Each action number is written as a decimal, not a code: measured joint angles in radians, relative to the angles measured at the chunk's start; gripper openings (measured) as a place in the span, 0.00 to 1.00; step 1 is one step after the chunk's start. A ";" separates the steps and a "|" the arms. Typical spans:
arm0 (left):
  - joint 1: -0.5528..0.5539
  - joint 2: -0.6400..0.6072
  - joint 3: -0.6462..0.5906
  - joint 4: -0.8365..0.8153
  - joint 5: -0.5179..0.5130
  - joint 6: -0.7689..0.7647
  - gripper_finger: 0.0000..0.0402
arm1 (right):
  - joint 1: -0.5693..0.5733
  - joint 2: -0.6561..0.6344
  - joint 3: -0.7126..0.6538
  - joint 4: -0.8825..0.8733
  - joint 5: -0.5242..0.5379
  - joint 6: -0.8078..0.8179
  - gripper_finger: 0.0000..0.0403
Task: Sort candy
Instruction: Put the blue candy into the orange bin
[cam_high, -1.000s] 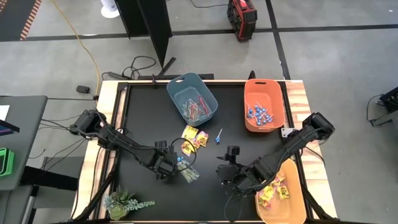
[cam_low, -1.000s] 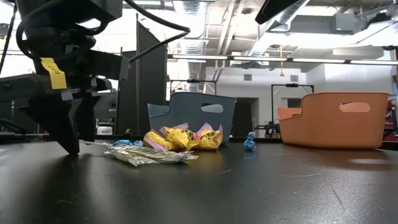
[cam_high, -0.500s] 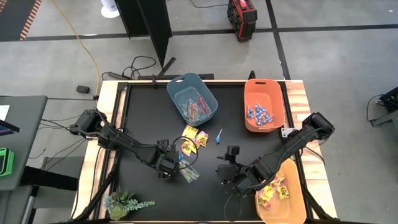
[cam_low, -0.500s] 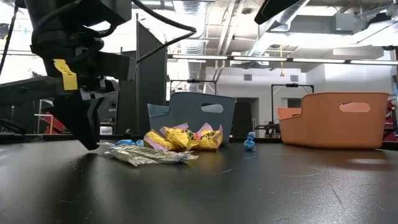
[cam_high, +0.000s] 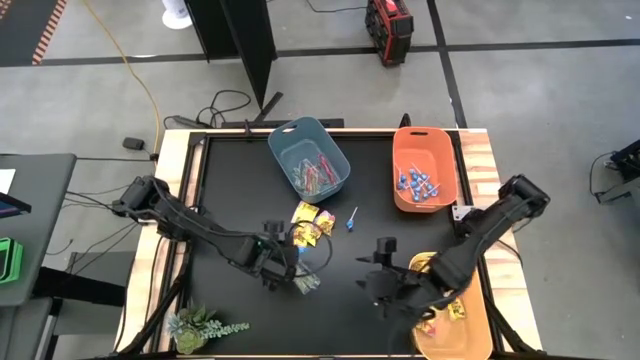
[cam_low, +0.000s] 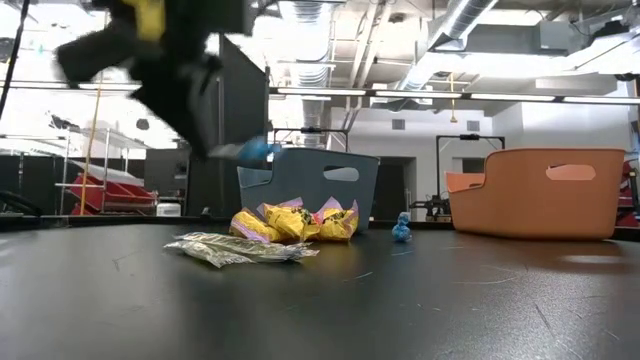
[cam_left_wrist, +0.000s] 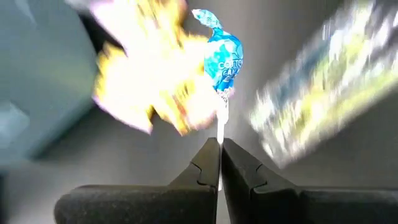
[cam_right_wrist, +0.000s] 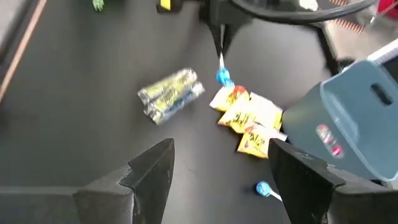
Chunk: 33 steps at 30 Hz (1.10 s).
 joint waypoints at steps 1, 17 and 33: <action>0.009 0.000 0.026 0.007 -0.020 0.036 0.00 | 0.012 -0.012 0.000 0.001 0.015 -0.006 0.68; 0.469 0.003 0.129 0.671 0.246 0.483 0.00 | 0.153 -0.092 0.000 0.001 0.188 -0.024 0.68; 0.665 0.328 0.566 0.594 0.608 0.483 0.00 | 0.151 -0.108 0.001 0.012 0.436 -0.176 0.68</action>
